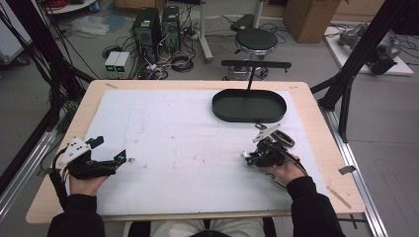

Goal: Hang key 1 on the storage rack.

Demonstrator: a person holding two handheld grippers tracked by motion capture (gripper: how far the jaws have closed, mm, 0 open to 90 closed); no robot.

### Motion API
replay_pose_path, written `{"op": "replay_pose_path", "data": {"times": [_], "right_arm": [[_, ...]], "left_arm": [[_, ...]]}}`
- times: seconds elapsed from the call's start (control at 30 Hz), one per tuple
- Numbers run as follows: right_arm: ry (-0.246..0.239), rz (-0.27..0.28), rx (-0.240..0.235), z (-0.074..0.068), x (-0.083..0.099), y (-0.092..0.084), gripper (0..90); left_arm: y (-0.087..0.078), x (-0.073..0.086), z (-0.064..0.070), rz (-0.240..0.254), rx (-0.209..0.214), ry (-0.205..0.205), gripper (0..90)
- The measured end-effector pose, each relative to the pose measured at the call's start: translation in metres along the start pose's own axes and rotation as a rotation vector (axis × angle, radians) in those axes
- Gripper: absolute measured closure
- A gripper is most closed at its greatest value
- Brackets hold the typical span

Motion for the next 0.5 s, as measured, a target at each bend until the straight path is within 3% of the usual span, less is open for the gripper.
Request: {"op": "replay_pose_path", "data": {"times": [0.17, 0.5], "right_arm": [[0.035, 0.093, -0.002, 0.002, -0.015, -0.013, 74.5], [0.063, 0.207, 0.007, 0.004, -0.042, -0.032, 74.5]], "left_arm": [[0.0, 0.001, 0.001, -0.006, 0.003, 0.004, 2.0], [0.0, 0.0, 0.004, -0.002, 0.006, 0.0, 2.0]]}}
Point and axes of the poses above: each handheld gripper's, and its own axes: y roughly forward along the jaws, x roughly out of its underside, z roughly to its right, the point moved 10 cm from there along y, roughly forward along the jaws, and after that the axes turned 14 degrees about z, right-handed, at the moved point
